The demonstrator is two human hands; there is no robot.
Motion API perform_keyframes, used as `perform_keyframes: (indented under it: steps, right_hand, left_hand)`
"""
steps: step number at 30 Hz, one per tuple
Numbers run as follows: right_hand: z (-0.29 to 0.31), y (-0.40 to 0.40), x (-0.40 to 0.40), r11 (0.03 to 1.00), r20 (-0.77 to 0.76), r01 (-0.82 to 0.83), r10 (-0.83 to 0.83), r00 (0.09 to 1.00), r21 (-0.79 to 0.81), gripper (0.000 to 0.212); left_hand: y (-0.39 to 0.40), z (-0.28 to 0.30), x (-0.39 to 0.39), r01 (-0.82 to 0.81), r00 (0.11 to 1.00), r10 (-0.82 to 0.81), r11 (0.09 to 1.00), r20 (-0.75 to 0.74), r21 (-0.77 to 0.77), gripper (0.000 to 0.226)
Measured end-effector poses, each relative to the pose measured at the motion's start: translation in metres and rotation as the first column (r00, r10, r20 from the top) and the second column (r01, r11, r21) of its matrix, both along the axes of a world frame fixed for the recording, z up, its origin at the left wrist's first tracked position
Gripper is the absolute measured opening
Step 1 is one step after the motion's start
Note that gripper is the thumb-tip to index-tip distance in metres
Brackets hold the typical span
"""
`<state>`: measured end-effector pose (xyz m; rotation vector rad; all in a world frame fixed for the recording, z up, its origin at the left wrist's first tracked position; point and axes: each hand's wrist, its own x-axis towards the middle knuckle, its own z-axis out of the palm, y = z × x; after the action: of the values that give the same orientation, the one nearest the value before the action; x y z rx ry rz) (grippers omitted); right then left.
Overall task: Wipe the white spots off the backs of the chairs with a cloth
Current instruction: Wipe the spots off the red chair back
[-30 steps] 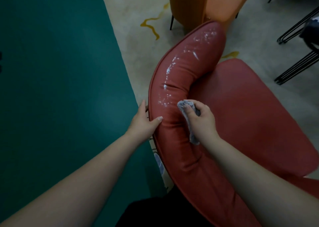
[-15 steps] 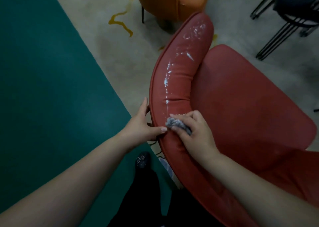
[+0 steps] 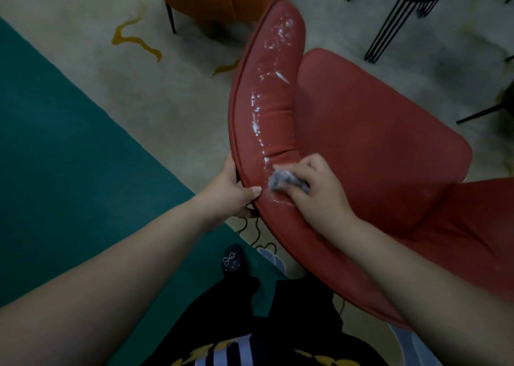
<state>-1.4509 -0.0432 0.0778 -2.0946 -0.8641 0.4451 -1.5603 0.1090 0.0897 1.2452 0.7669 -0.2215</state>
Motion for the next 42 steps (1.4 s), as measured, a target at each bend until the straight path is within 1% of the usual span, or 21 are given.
perform_keyframes:
  steps: [2, 3, 6, 9, 11, 14, 16, 18, 20, 22, 25, 26, 28, 30, 31, 33, 35, 36, 37, 40, 42]
  right_hand:
    - [0.001, 0.027, 0.005, 0.994, 0.007, 0.110, -0.110, 0.994, 0.001, 0.032]
    - [0.001, 0.034, 0.005, 0.993, 0.026, 0.120, -0.120, 0.992, 0.004, 0.032]
    - [-0.001, 0.012, -0.005, 0.999, 0.080, -0.013, 0.016, 0.997, -0.039, 0.040]
    - [0.001, -0.027, -0.012, 0.994, 0.062, -0.087, 0.092, 0.994, -0.070, 0.045]
    - [0.001, -0.024, -0.012, 0.999, 0.059, 0.007, -0.004, 0.998, -0.051, 0.037]
    - [0.002, 0.016, -0.008, 0.970, -0.016, 0.238, -0.239, 0.971, -0.040, 0.031]
    - [0.005, 0.026, -0.013, 0.982, -0.006, 0.184, -0.184, 0.983, -0.047, 0.037]
    - [0.007, 0.008, -0.021, 0.998, 0.041, 0.026, -0.023, 0.999, -0.064, 0.045]
    - [0.009, -0.016, -0.026, 0.996, 0.069, -0.020, 0.027, 0.997, -0.089, 0.050]
    - [0.007, -0.019, -0.023, 0.991, 0.064, 0.107, -0.102, 0.993, -0.082, 0.048]
    - [0.003, 0.014, -0.015, 0.946, -0.036, 0.319, -0.322, 0.946, -0.056, 0.040]
    - [0.003, 0.022, -0.017, 0.950, -0.035, 0.311, -0.312, 0.949, -0.039, 0.039]
    - [0.005, 0.020, -0.024, 0.987, 0.052, 0.151, -0.148, 0.988, -0.049, 0.044]
    - [0.007, -0.005, -0.030, 0.996, 0.111, -0.014, 0.024, 0.994, -0.089, 0.052]
    - [0.006, -0.018, -0.030, 0.994, 0.114, -0.040, 0.052, 0.992, -0.100, 0.055]
    - [0.004, -0.026, -0.021, 0.994, 0.111, 0.060, -0.049, 0.993, -0.091, 0.053]
    - [0.001, -0.007, -0.013, 0.964, 0.025, 0.251, -0.250, 0.968, -0.083, 0.045]
    - [0.002, 0.005, -0.013, 0.951, -0.024, 0.296, -0.299, 0.954, -0.085, 0.043]
    - [0.003, 0.014, -0.017, 0.959, -0.018, 0.273, -0.276, 0.961, -0.079, 0.043]
    - [0.009, 0.000, -0.034, 0.994, 0.155, -0.039, 0.056, 0.986, -0.106, 0.047]
    - [0.012, -0.029, -0.033, 0.985, 0.178, -0.131, 0.150, 0.972, -0.112, 0.047]
  left_hand:
    - [0.003, 0.000, 0.001, 0.011, 1.000, -0.011, 0.999, 0.006, -0.035, 0.074]
    - [0.005, 0.000, 0.000, 0.008, 1.000, -0.008, 0.998, 0.012, -0.065, 0.070]
    - [0.012, -0.001, -0.001, -0.017, 1.000, 0.018, 0.988, 0.007, -0.151, 0.051]
    - [0.017, -0.001, 0.000, -0.041, 0.999, 0.039, 0.987, -0.013, -0.153, 0.039]
    - [0.019, -0.001, 0.003, -0.030, 0.999, 0.027, 0.993, -0.029, -0.111, 0.039]
    - [0.023, -0.002, 0.007, -0.001, 0.999, -0.002, 0.999, -0.050, -0.052, 0.038]
    - [0.023, -0.002, 0.007, -0.011, 0.998, 0.009, 0.999, -0.062, -0.035, 0.037]
    - [0.021, -0.001, 0.008, -0.020, 0.997, 0.019, 1.000, -0.074, -0.018, 0.036]
    - [0.019, -0.001, 0.009, -0.038, 0.996, 0.037, 0.999, -0.077, -0.014, 0.036]
    - [0.019, -0.001, 0.010, -0.065, 0.994, 0.063, 0.998, -0.086, -0.016, 0.035]
    - [0.018, -0.001, 0.010, -0.084, 0.991, 0.082, 0.996, -0.104, -0.013, 0.031]
    - [0.018, -0.001, 0.011, -0.092, 0.991, 0.090, 0.996, -0.103, -0.015, 0.030]
    - [0.017, 0.000, 0.011, -0.103, 0.990, 0.100, 0.994, -0.103, -0.025, 0.031]
    - [0.017, 0.001, 0.011, -0.098, 0.989, 0.093, 0.995, -0.116, -0.030, 0.033]
    - [0.016, 0.002, 0.011, -0.099, 0.988, 0.094, 0.995, -0.124, -0.032, 0.034]
    - [0.016, 0.004, 0.012, -0.104, 0.986, 0.098, 0.994, -0.132, -0.038, 0.035]
    - [0.017, 0.005, 0.012, -0.102, 0.986, 0.096, 0.994, -0.136, -0.034, 0.036]
    - [0.017, 0.005, 0.013, -0.101, 0.986, 0.096, 0.994, -0.138, -0.035, 0.036]
    - [0.017, 0.005, 0.012, -0.106, 0.985, 0.100, 0.994, -0.139, -0.037, 0.035]
    - [0.017, 0.004, 0.012, -0.103, 0.985, 0.098, 0.994, -0.140, -0.030, 0.033]
    - [0.017, 0.003, 0.011, -0.106, 0.985, 0.100, 0.994, -0.139, -0.040, 0.033]
